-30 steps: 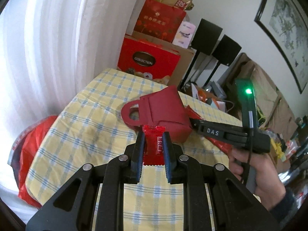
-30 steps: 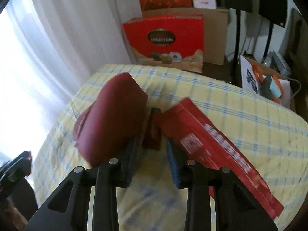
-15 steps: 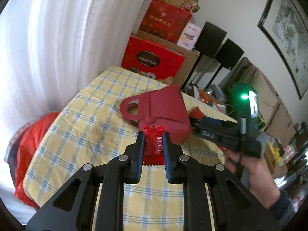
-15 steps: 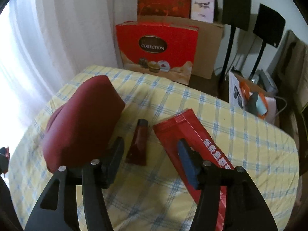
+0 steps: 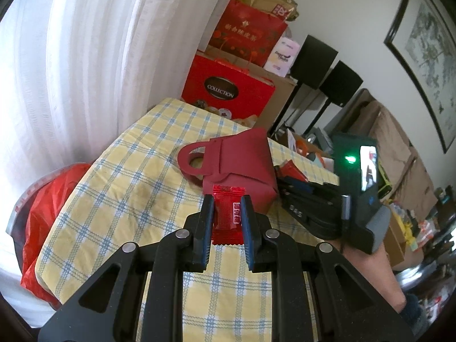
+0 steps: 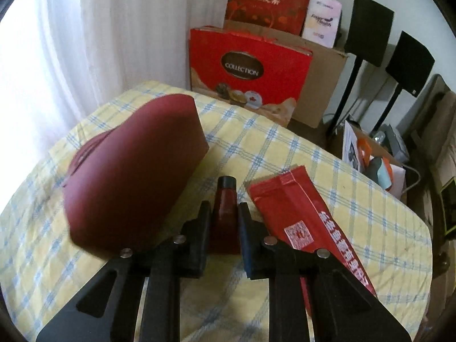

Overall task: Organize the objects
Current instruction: 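Close the right gripper on the small red bottle on the table, then carry the red candy packet and red bottle with both grippers over the cardboard box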

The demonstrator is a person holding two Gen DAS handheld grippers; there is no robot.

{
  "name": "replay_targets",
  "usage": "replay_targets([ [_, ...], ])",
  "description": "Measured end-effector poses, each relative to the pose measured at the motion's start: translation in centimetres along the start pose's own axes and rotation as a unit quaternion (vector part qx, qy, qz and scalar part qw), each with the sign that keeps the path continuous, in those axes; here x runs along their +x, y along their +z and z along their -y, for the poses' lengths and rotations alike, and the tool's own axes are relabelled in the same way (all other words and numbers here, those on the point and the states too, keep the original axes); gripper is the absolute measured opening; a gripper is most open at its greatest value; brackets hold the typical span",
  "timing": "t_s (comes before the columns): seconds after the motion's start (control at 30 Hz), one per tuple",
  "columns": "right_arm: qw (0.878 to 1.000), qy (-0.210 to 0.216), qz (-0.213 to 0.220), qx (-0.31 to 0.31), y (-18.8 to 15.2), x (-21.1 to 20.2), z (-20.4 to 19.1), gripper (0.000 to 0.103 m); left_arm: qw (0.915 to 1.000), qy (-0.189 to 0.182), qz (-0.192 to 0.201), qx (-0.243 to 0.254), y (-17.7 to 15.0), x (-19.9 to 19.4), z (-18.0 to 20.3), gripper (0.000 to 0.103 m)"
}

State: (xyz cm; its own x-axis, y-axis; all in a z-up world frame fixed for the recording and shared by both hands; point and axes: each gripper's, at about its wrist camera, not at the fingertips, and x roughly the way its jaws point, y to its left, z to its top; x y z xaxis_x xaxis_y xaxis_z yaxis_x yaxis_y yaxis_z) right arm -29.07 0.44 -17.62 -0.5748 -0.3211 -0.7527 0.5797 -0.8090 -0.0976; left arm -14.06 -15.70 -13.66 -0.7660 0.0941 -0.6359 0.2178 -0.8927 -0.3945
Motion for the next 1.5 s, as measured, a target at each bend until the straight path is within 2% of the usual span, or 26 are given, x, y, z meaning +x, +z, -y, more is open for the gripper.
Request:
replay_targets([
  [0.13,1.0,0.004,0.014,0.005,0.2,-2.3,0.2,0.018,0.9992,0.038,0.007,0.011,-0.1,-0.5,0.7,0.017],
  [0.4,0.998,0.03,0.057,0.015,0.1,-9.1,0.2,0.018,0.9972,0.056,0.033,0.038,0.1,-2.7,3.7,0.017],
  [0.57,0.996,0.048,0.059,0.038,-1.6,-12.6,1.5,0.018,0.9965,0.046,0.044,0.054,0.1,-4.2,6.2,0.017],
  [0.73,0.995,0.047,0.05,0.075,-4.5,-15.4,3.7,0.018,0.9944,0.04,0.051,0.084,-0.2,-5.3,9.2,0.017],
  [0.93,0.995,0.027,0.025,0.091,-8.9,-17.6,5.9,0.018,0.9906,0.027,0.063,0.118,-0.8,-6.9,13.1,0.017],
  [1.17,0.991,0.016,0.031,0.129,-14.0,-22.0,9.0,0.018,0.9845,-0.003,0.08,0.156,-1.9,-8.9,17.1,0.017],
  [1.33,0.988,-0.024,0.04,0.144,-17.2,-25.6,11.3,0.018,0.9806,-0.02,0.077,0.179,-3.1,-9.5,19.8,0.017],
  [1.43,0.985,-0.054,0.039,0.157,-19.5,-27.2,12.6,0.018,0.9793,-0.049,0.055,0.189,-3.8,-9.2,21.4,0.017],
  [1.5,0.982,-0.059,0.038,0.173,-21.2,-28.0,13.6,0.018,0.9785,-0.066,0.04,0.191,-4.4,-9.0,22.5,0.017],
])
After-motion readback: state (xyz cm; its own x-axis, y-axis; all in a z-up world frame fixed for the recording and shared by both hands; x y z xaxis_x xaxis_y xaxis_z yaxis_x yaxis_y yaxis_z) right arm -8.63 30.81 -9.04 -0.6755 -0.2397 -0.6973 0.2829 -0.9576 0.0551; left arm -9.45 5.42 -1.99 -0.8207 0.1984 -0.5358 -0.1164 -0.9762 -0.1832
